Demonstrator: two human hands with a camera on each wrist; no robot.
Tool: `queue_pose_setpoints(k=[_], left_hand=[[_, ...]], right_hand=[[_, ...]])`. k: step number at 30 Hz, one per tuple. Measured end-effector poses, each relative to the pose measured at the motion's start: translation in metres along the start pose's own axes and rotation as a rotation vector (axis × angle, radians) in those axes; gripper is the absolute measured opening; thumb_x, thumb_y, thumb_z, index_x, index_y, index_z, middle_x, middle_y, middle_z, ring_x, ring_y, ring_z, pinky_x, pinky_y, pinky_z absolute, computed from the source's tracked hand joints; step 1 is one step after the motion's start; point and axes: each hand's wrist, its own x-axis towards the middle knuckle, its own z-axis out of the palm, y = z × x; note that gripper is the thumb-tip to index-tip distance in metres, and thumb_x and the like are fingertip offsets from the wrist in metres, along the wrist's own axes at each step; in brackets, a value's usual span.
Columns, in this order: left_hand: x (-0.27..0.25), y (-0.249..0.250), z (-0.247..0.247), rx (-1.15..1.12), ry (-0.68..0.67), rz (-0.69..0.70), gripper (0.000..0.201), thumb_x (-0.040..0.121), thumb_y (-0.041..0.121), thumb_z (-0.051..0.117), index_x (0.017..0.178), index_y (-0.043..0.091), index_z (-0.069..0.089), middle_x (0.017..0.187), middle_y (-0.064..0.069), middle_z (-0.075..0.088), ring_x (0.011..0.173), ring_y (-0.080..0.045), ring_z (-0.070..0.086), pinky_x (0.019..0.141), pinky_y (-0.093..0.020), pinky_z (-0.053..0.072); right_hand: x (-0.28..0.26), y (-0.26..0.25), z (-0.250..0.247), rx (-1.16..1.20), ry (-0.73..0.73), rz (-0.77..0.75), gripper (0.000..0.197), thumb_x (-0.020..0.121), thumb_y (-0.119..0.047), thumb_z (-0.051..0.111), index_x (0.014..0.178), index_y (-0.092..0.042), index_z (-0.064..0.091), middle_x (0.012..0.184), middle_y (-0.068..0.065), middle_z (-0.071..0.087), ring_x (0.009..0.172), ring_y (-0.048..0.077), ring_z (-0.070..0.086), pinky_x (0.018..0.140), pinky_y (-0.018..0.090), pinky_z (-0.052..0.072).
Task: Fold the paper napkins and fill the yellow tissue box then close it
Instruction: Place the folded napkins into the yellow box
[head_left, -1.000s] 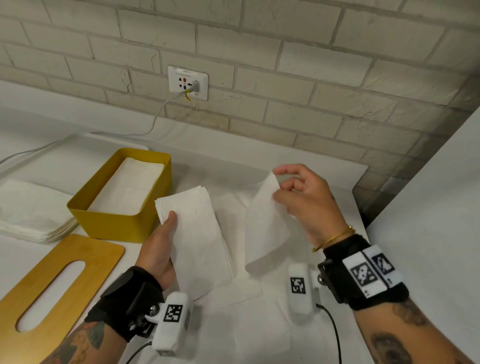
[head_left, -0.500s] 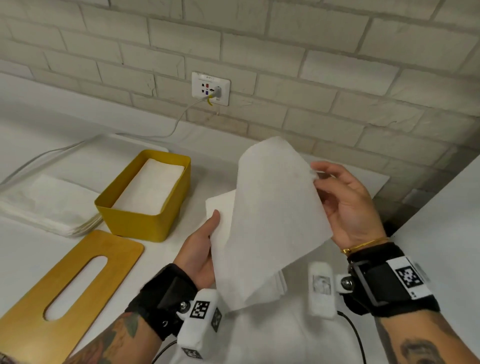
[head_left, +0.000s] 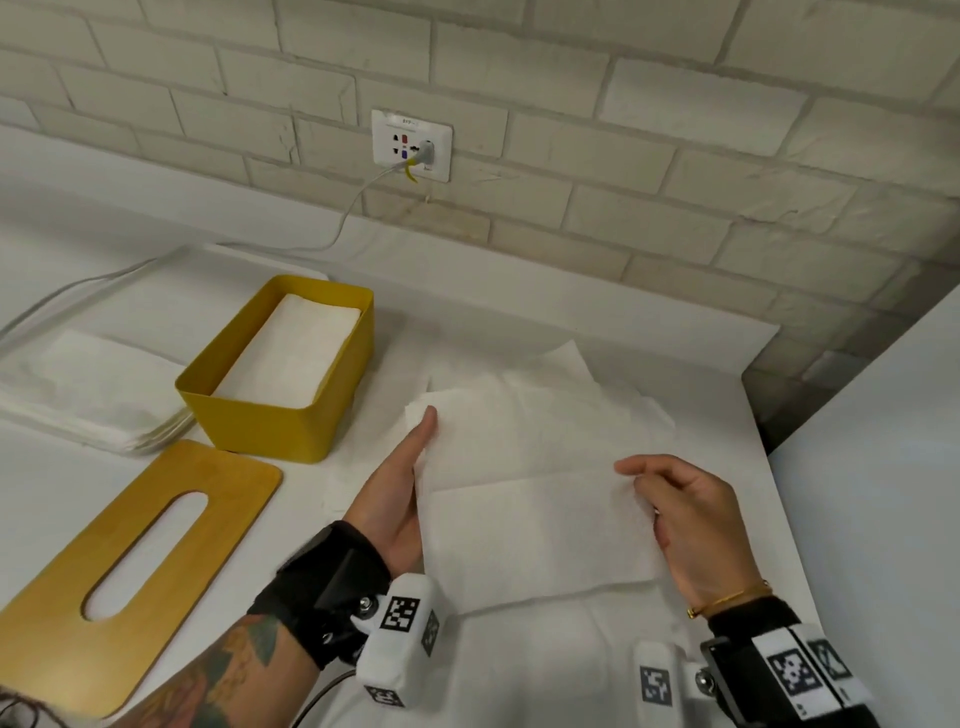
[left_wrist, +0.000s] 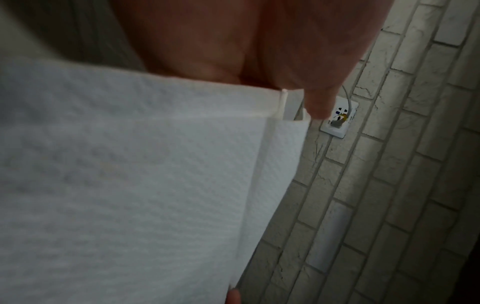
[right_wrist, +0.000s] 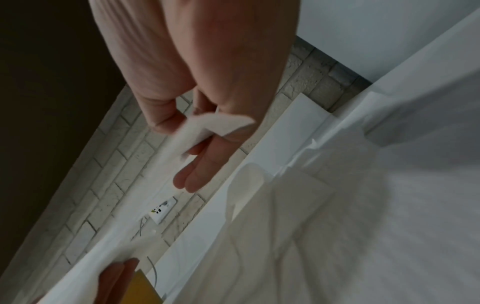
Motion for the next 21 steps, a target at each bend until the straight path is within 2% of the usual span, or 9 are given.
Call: queue_pose_setpoints(k=[2,4,5,7,10,12,13,17,21], left_hand=[[0.003,-0.003,-0.005,0.083,-0.019,0.034,0.046,0.094,0.026,0.066,0.136,0.008,0.062,0.128,-0.021,0.068,0.116,-0.039,0.066,0.096,-0.053,0.054],[0.005,-0.007,-0.011,0.161,-0.027,0.080,0.053,0.085,0.004,0.072,0.136,0.005,0.058,0.129,-0.024,0.066,0.117,-0.042,0.065,0.097,-0.055,0.055],[0.006,-0.008,-0.012,0.180,-0.031,0.092,0.056,0.081,0.000,0.072,0.135,0.005,0.059,0.129,-0.024,0.066,0.117,-0.042,0.065,0.097,-0.055,0.054],[0.006,-0.009,-0.013,0.214,-0.039,0.109,0.059,0.077,-0.001,0.072,0.134,0.005,0.059,0.129,-0.023,0.066,0.118,-0.041,0.065,0.098,-0.056,0.053],[0.007,-0.009,-0.014,0.273,-0.035,0.124,0.063,0.076,0.001,0.076,0.136,0.007,0.058,0.130,-0.021,0.066,0.119,-0.040,0.065,0.103,-0.058,0.049],[0.005,-0.009,-0.015,0.341,-0.055,0.120,0.067,0.074,0.001,0.079,0.137,0.009,0.057,0.131,-0.019,0.066,0.121,-0.039,0.064,0.107,-0.061,0.046],[0.004,-0.009,-0.015,0.385,-0.078,0.108,0.069,0.074,0.000,0.079,0.138,0.011,0.056,0.132,-0.018,0.066,0.122,-0.038,0.063,0.107,-0.061,0.045],[-0.001,-0.009,-0.015,0.513,-0.089,0.094,0.072,0.078,-0.012,0.075,0.139,0.018,0.052,0.129,-0.010,0.069,0.119,-0.032,0.067,0.101,-0.055,0.052],[-0.001,-0.008,-0.015,0.485,-0.064,0.132,0.062,0.086,-0.014,0.066,0.139,0.016,0.052,0.127,-0.010,0.070,0.116,-0.031,0.068,0.095,-0.047,0.057]], right_hand=[[-0.003,0.005,-0.001,0.017,-0.010,0.029,0.023,0.093,0.008,0.057,0.091,-0.005,0.075,0.066,-0.013,0.065,0.052,-0.003,0.052,0.047,0.010,0.039],[-0.002,0.005,-0.001,0.098,-0.015,0.114,0.013,0.092,0.002,0.063,0.094,-0.008,0.071,0.081,0.002,0.067,0.064,0.003,0.059,0.053,0.016,0.045],[-0.001,0.005,-0.001,0.161,-0.021,0.186,0.012,0.091,-0.003,0.066,0.100,-0.010,0.068,0.087,0.007,0.068,0.069,0.009,0.063,0.056,0.021,0.048],[0.005,0.009,-0.002,0.262,-0.038,0.341,0.031,0.085,-0.010,0.075,0.114,-0.013,0.063,0.098,0.009,0.074,0.081,0.016,0.071,0.065,0.030,0.054],[0.010,0.008,-0.001,0.254,-0.156,0.462,0.050,0.076,-0.010,0.080,0.123,-0.008,0.063,0.114,0.013,0.075,0.103,0.024,0.073,0.081,0.034,0.056],[0.013,0.008,0.000,0.197,-0.235,0.458,0.049,0.075,-0.008,0.079,0.121,-0.001,0.068,0.116,0.015,0.074,0.107,0.028,0.072,0.086,0.036,0.056],[0.014,0.008,0.001,0.171,-0.228,0.444,0.046,0.075,-0.007,0.079,0.119,-0.001,0.070,0.115,0.016,0.074,0.106,0.029,0.072,0.086,0.037,0.056],[0.017,0.011,0.002,0.140,-0.101,0.343,0.038,0.079,0.001,0.077,0.116,-0.006,0.069,0.110,0.013,0.076,0.100,0.029,0.073,0.082,0.038,0.058],[0.015,0.011,0.001,0.132,-0.096,0.222,0.044,0.081,0.005,0.075,0.119,-0.013,0.066,0.108,0.009,0.077,0.097,0.022,0.074,0.076,0.031,0.058]])
